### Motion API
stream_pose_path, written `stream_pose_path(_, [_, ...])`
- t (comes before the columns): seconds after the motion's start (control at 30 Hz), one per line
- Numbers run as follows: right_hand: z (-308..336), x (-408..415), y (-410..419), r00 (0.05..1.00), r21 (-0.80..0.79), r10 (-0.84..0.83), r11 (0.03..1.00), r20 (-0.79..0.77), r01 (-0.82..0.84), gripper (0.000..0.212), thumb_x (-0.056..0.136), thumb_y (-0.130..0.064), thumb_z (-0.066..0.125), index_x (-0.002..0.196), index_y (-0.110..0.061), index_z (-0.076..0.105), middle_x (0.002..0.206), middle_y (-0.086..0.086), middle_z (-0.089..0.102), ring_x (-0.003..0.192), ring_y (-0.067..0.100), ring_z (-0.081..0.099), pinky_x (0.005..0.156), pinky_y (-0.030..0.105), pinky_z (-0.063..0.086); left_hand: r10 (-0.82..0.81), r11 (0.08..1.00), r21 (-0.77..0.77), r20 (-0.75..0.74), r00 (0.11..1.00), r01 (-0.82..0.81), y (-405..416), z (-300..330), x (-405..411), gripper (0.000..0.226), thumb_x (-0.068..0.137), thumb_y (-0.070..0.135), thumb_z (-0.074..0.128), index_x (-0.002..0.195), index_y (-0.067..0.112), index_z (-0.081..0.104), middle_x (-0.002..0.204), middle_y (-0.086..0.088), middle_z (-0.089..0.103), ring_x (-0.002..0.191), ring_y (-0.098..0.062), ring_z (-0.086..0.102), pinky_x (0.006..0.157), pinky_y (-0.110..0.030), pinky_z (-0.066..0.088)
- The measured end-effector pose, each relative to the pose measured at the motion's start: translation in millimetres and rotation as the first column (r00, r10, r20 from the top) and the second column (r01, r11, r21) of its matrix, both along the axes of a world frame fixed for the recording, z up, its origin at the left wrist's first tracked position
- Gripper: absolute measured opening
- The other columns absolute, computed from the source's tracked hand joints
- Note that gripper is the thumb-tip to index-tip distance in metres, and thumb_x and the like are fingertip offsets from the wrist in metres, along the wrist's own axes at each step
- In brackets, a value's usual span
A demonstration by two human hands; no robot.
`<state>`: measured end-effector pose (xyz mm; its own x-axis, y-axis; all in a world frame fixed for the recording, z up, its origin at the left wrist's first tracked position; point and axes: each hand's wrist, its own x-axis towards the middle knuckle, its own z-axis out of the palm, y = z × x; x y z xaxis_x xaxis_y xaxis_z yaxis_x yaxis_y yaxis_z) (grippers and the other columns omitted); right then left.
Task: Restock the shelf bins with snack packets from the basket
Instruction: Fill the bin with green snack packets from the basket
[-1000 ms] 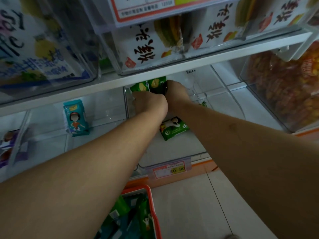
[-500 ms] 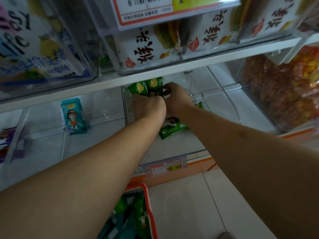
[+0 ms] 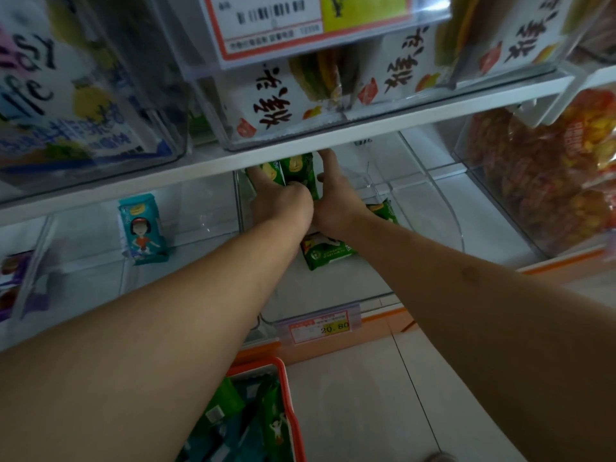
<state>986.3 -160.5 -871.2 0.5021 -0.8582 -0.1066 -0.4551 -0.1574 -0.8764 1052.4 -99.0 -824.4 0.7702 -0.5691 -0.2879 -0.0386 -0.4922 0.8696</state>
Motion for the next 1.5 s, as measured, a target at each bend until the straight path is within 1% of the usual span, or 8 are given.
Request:
stream_pose_path(0.33, [24.4, -15.4, 0.6, 0.964, -0.11, 0.002, 0.993, -0.266, -0.032, 0.084, 0.093, -0.012, 0.069, 0.162, -0.022, 0.022, 0.152, 0.013, 0.044, 0.131, 0.032, 0.053, 0.091, 0.033, 0.044, -0.068, 0.994, 0.096, 0.14, 0.988, 0.054, 0.1, 2.3, -3.8, 0.087, 0.095, 0.011, 0.054, 0.162, 0.037, 0.005, 0.152, -0.012, 0.044, 0.124, -0.034, 0.057, 0.091, -0.045, 0.054])
stream_pose_path(0.47, [51.4, -36.8, 3.9, 0.705, -0.255, 0.043, 0.915, -0.708, -0.312, 0.036, 0.095, -0.013, 0.065, 0.128, -0.004, 0.054, 0.127, 0.017, 0.053, 0.113, 0.032, 0.058, 0.085, 0.037, 0.047, -0.34, 0.924, 0.279, 0.286, 0.896, 0.261, 16.9, 0.2, -16.8, 0.078, 0.088, 0.008, 0.071, 0.152, 0.015, 0.026, 0.15, -0.018, 0.038, 0.129, -0.035, 0.05, 0.099, -0.045, 0.05])
stream_pose_path(0.6, [65.6, -48.0, 16.6, 0.351, -0.01, 0.211, 0.845, -0.912, -0.534, 0.014, 0.097, -0.02, 0.063, 0.103, -0.007, 0.063, 0.091, 0.006, 0.059, 0.075, 0.017, 0.056, 0.07, 0.033, 0.047, -0.789, 0.548, 0.648, 0.19, 0.584, 0.529, 27.0, -13.4, -27.2, 0.058, 0.083, 0.017, 0.07, 0.138, 0.015, 0.051, 0.134, -0.013, 0.056, 0.118, -0.033, 0.059, 0.084, -0.039, 0.054])
stream_pose_path(0.83, [51.9, -59.7, 16.5, 0.258, -0.046, 0.109, 0.848, -0.96, -0.528, 0.05, 0.086, -0.014, 0.072, 0.133, -0.006, 0.057, 0.141, 0.024, 0.034, 0.131, 0.043, 0.038, 0.103, 0.049, 0.048, -0.772, 0.533, 0.72, 0.2, 0.603, 0.444, 32.2, -24.4, -11.2, 0.065, 0.091, 0.032, 0.074, 0.148, 0.015, 0.047, 0.156, -0.02, 0.027, 0.144, -0.04, 0.028, 0.111, -0.047, 0.043])
stream_pose_path(1.0, [49.4, -60.1, 17.9, 0.396, -0.107, 0.103, 0.873, -0.913, -0.476, 0.051, 0.093, -0.016, 0.063, 0.141, -0.021, 0.048, 0.137, 0.021, 0.042, 0.129, 0.042, 0.043, 0.091, 0.048, 0.051, -0.643, 0.7, 0.587, 0.272, 0.716, 0.406, 36.5, -28.3, -8.0, 0.055, 0.086, 0.024, 0.075, 0.136, 0.013, 0.054, 0.134, -0.014, 0.057, 0.122, -0.035, 0.056, 0.094, -0.042, 0.054])
stream_pose_path(1.23, [42.4, -60.4, 1.0, 0.905, -0.137, -0.077, 0.99, -0.419, 0.02, 0.074, 0.079, -0.025, 0.088, 0.136, -0.015, 0.042, 0.121, 0.009, 0.052, 0.098, 0.023, 0.052, 0.068, 0.031, 0.046, -0.342, 0.932, 0.176, 0.151, 0.927, 0.316, 35.8, -35.3, -11.3, 0.069, 0.091, 0.023, 0.075, 0.146, 0.01, 0.036, 0.133, -0.006, 0.061, 0.117, -0.024, 0.063, 0.093, -0.032, 0.053])
stream_pose_path(1.4, [29.4, -60.1, 4.7, 0.965, -0.108, -0.189, 0.979, -0.181, 0.172, 0.057, 0.079, -0.031, 0.087, 0.126, -0.017, 0.059, 0.095, -0.009, 0.061, 0.084, 0.01, 0.062, 0.042, 0.009, 0.036, -0.288, 0.958, 0.048, 0.11, 0.951, 0.284, 32.8, -34.5, -12.8, 0.058, 0.09, 0.029, 0.078, 0.137, 0.014, 0.048, 0.123, 0.001, 0.063, 0.098, -0.014, 0.058, 0.077, -0.024, 0.044])
stream_pose_path(1.5, [24.7, -56.9, 7.3, 0.967, 0.031, -0.254, 0.967, -0.024, 0.254, 0.06, 0.081, -0.036, 0.086, 0.133, -0.024, 0.059, 0.101, -0.01, 0.065, 0.083, 0.008, 0.067, 0.06, 0.022, 0.058, -0.245, 0.969, 0.038, 0.07, 0.967, 0.242, 30.8, -34.8, -11.9, 0.05, 0.09, 0.028, 0.076, 0.133, 0.016, 0.052, 0.123, -0.001, 0.065, 0.101, -0.019, 0.062, 0.074, -0.026, 0.045])
